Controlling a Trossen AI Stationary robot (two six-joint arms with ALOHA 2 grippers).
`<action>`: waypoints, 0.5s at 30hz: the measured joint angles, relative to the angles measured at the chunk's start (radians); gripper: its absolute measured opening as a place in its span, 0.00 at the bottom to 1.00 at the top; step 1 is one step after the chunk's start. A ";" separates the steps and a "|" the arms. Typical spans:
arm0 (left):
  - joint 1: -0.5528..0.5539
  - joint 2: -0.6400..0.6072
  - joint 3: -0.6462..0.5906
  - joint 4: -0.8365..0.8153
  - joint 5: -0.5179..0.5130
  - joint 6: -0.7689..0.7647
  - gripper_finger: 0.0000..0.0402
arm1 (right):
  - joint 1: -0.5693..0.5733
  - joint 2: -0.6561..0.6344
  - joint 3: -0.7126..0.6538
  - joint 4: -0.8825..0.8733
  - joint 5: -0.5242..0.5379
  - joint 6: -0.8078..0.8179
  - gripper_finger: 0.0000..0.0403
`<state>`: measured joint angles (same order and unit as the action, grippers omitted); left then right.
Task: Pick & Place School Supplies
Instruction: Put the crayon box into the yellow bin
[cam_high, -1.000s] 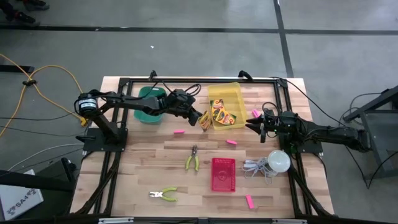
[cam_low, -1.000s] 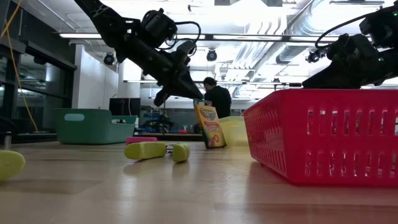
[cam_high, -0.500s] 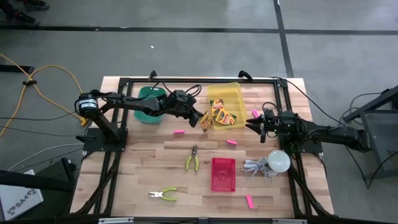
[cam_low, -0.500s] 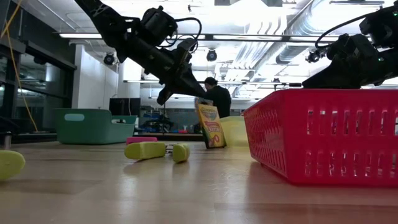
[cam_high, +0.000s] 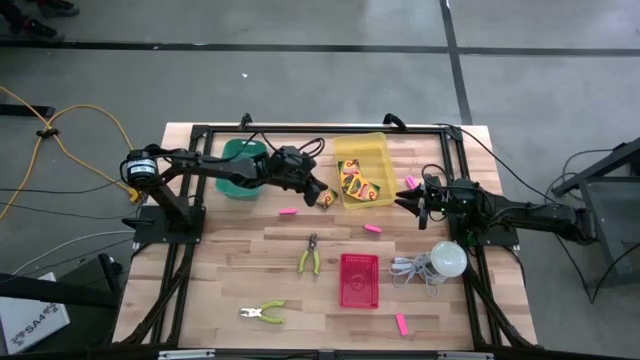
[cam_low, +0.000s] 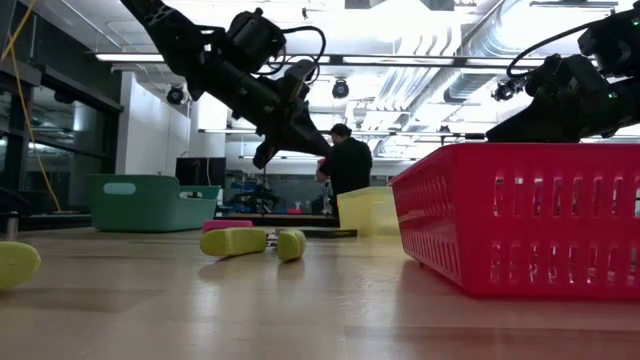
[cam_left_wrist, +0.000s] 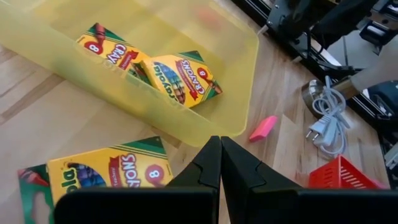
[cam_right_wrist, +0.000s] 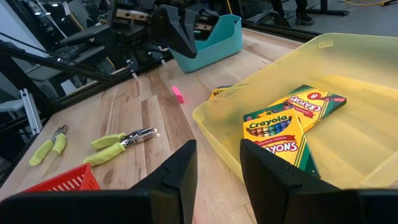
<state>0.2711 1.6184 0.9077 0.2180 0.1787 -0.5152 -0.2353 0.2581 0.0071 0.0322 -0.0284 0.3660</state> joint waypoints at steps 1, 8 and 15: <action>0.000 0.000 0.000 0.000 0.000 0.000 0.00 | 0.000 0.000 0.000 0.000 0.000 0.000 0.27; -0.003 0.000 0.000 -0.025 -0.026 -0.004 0.00 | 0.000 0.000 0.000 0.000 0.000 0.000 0.27; -0.018 0.000 0.000 -0.069 -0.055 0.027 0.00 | 0.000 0.000 0.000 0.000 0.000 0.000 0.27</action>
<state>0.2526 1.6184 0.9077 0.1489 0.1239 -0.4878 -0.2355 0.2583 0.0071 0.0322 -0.0284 0.3660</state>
